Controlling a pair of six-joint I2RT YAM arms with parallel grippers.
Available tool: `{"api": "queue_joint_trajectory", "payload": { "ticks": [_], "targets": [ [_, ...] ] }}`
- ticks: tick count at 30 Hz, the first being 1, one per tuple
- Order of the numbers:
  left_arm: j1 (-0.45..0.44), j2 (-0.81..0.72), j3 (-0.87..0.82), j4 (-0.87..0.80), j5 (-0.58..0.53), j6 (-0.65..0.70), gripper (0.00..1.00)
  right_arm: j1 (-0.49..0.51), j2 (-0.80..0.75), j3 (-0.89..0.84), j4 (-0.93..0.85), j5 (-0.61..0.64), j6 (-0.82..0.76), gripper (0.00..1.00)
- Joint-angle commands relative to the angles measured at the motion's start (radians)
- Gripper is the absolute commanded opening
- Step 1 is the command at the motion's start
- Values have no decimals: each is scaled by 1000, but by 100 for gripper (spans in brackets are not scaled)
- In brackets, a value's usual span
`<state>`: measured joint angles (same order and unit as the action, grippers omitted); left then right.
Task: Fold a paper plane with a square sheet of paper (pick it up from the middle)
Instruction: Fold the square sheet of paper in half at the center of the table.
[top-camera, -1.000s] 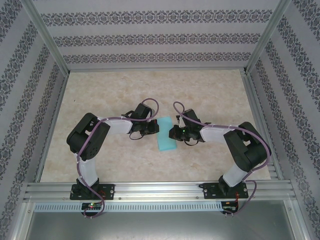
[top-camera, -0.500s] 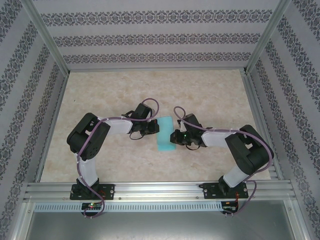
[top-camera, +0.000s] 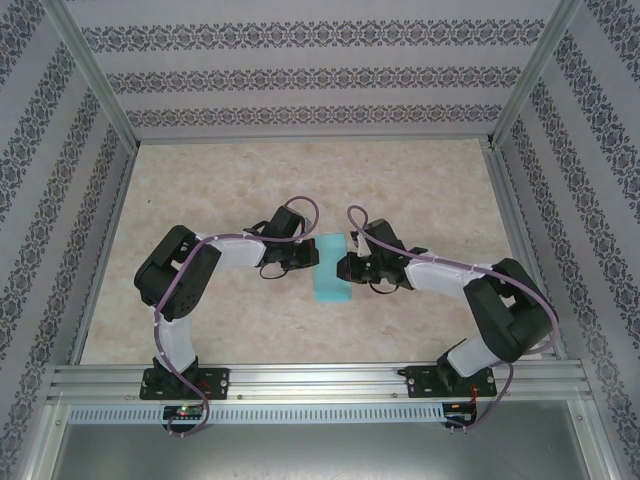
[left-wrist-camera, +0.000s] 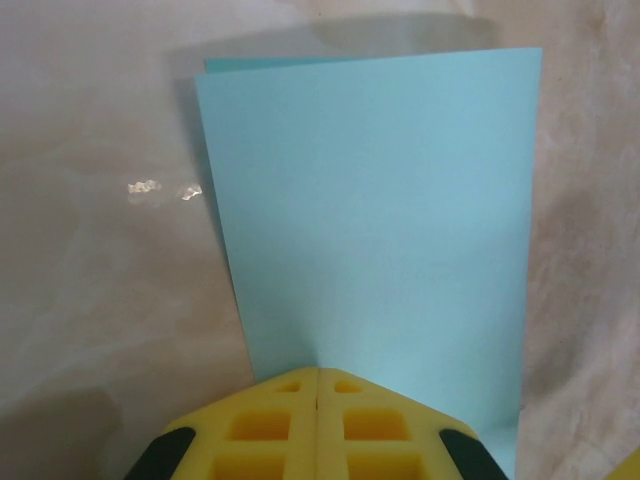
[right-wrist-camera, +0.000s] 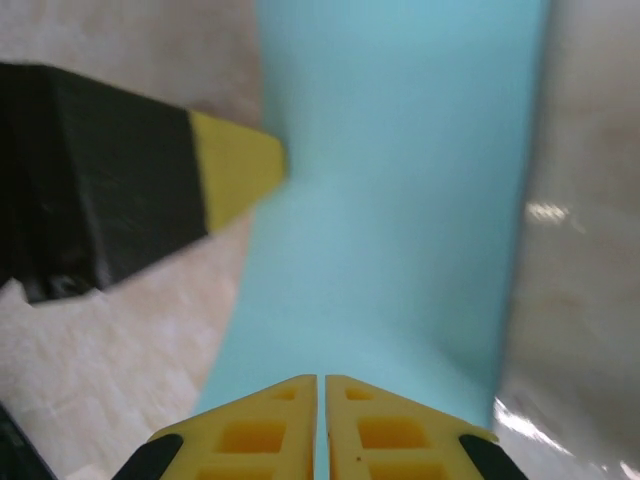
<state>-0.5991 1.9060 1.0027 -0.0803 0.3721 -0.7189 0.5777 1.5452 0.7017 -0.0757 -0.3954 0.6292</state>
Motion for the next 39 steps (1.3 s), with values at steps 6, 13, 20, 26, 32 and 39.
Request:
{"api": "queue_joint_trajectory", "payload": {
  "ticks": [6,13,20,26,32,39],
  "targets": [
    [-15,122,-60,-219,-155,21,1,50,139,26,37,-40,-11,12],
    [-15,122,-59,-223,-164,22,1,51,89,-72,-1,-46,-24,12],
    [-15,124,-57,-221,-166,29,1,45,4,-228,5,-30,-14,11],
    [-15,120,-52,-220,-165,42,1,36,-46,-233,19,-27,4,11],
    [-15,102,-34,-210,-138,73,1,31,-154,-129,27,46,-2,13],
    [-15,49,56,-244,-86,112,6,40,-38,-46,46,142,15,14]
  ]
}}
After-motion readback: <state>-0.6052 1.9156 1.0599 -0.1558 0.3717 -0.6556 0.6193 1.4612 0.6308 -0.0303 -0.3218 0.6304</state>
